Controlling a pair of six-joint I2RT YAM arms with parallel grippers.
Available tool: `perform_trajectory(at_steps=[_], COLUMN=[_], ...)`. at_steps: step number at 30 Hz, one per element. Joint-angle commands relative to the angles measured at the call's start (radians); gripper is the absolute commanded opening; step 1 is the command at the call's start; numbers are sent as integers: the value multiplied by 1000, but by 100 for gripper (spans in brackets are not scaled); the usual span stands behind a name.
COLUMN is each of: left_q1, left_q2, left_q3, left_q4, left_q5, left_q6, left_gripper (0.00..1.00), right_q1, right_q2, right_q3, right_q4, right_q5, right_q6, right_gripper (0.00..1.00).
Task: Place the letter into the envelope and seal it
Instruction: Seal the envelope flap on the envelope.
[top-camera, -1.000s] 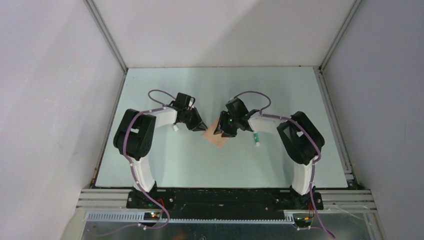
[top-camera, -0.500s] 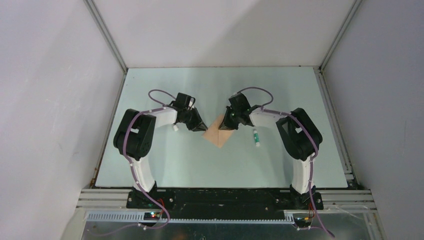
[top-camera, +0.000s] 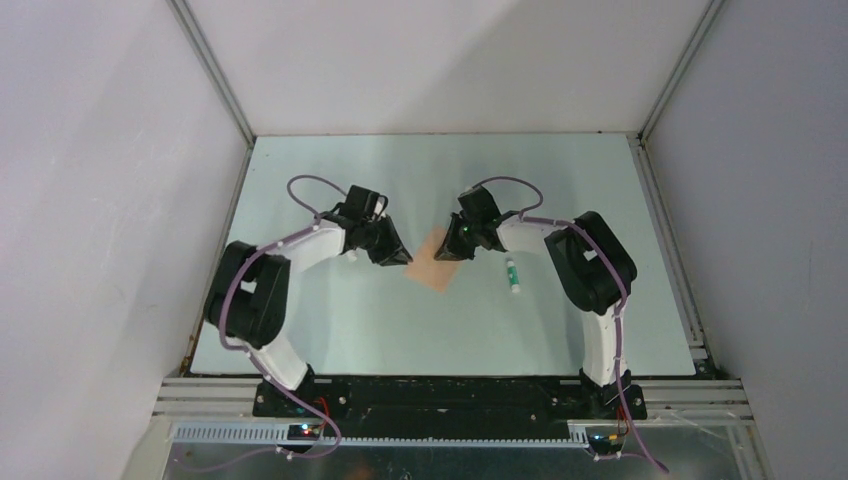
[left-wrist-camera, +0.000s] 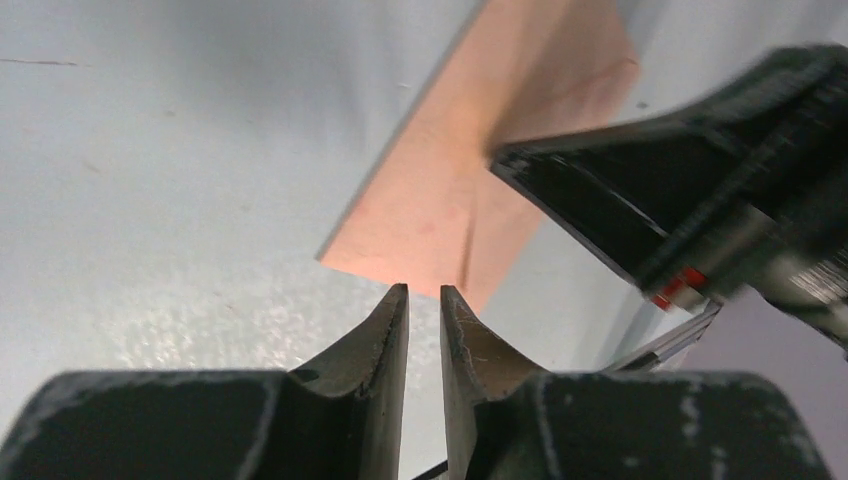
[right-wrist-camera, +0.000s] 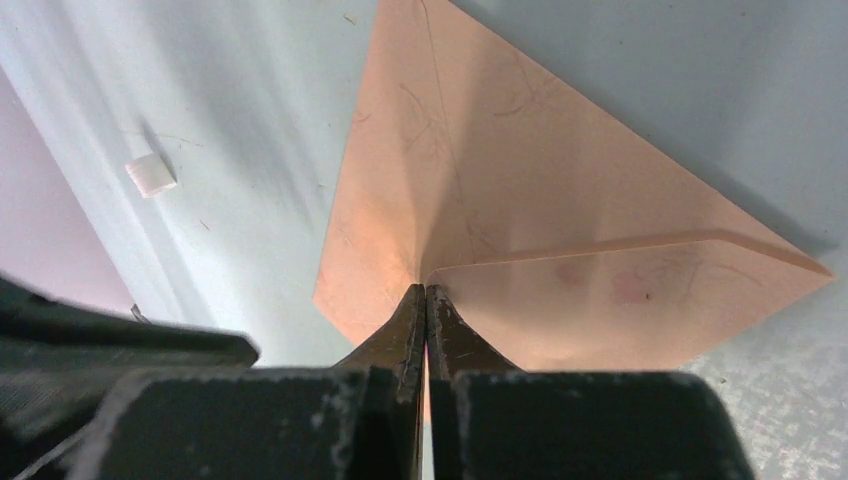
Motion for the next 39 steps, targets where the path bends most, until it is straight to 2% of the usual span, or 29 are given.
perform_trajectory(at_steps=[1,7,20,30,39], left_q1=[-52,-117,-124,-149,-163], left_q2=[-111,-89,-33,29,102], left_q3=[-21,-70,-51,14,96], left_q4=[13,152,159,142,190], left_q5=[-16,38,53,57,49], left_q6=[-29,-128,-125,-131,-203], left_gripper=[24,24,23,23,23], right_q1=[-15,-27,-53,-77,-90], right_q2=[48,13,-84,14,-12], right_q3=[9,9,-10,-10,4], right_q4=[-18,-31,-27,-65,-85], right_q5=[24,1,-44,-44,-49], right_q6=[-37,-47,-69,-82,-109], right_gripper=[0,0,0,0,0])
